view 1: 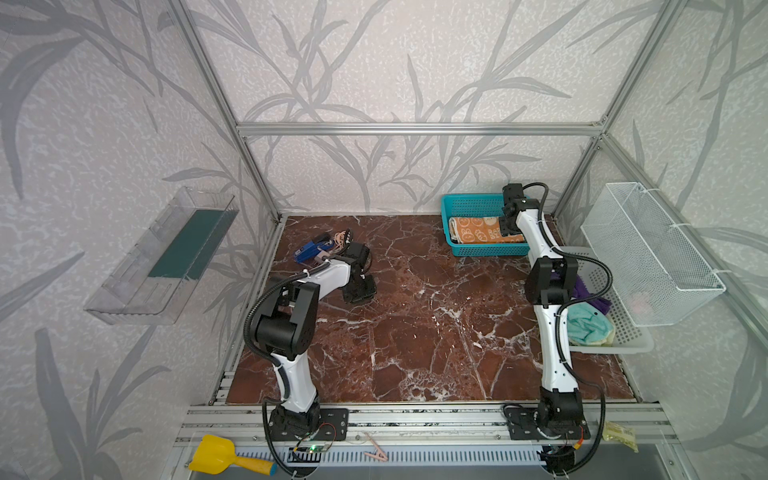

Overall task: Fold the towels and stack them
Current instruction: 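Lower the towel onto the blue towel, open the right gripper, move toward the white basket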

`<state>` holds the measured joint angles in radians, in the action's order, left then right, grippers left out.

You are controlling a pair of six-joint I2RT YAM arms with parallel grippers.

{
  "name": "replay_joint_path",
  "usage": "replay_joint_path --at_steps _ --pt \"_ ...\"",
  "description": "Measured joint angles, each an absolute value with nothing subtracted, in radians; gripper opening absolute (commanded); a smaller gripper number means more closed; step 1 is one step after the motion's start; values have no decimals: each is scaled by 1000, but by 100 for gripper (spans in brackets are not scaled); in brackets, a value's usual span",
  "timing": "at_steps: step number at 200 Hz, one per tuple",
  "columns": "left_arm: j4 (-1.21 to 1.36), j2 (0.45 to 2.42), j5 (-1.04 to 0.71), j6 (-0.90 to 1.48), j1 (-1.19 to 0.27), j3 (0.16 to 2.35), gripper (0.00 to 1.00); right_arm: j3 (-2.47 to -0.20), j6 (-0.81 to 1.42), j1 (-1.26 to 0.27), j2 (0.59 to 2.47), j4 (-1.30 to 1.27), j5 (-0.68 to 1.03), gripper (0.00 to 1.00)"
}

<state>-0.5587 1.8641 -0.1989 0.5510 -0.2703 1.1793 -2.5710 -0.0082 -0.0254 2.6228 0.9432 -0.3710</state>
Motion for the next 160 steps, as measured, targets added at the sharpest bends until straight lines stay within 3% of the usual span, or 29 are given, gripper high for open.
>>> replay_joint_path --at_steps 65,130,160 --pt "-539 1802 -179 533 -333 1134 26 -2248 8 -94 2357 912 -404 58" --pt "-454 1536 -110 437 -510 1115 29 -1811 18 -223 1909 769 -427 58" --pt "-416 1494 -99 424 -583 1114 29 -1555 26 -211 1689 714 -481 58"
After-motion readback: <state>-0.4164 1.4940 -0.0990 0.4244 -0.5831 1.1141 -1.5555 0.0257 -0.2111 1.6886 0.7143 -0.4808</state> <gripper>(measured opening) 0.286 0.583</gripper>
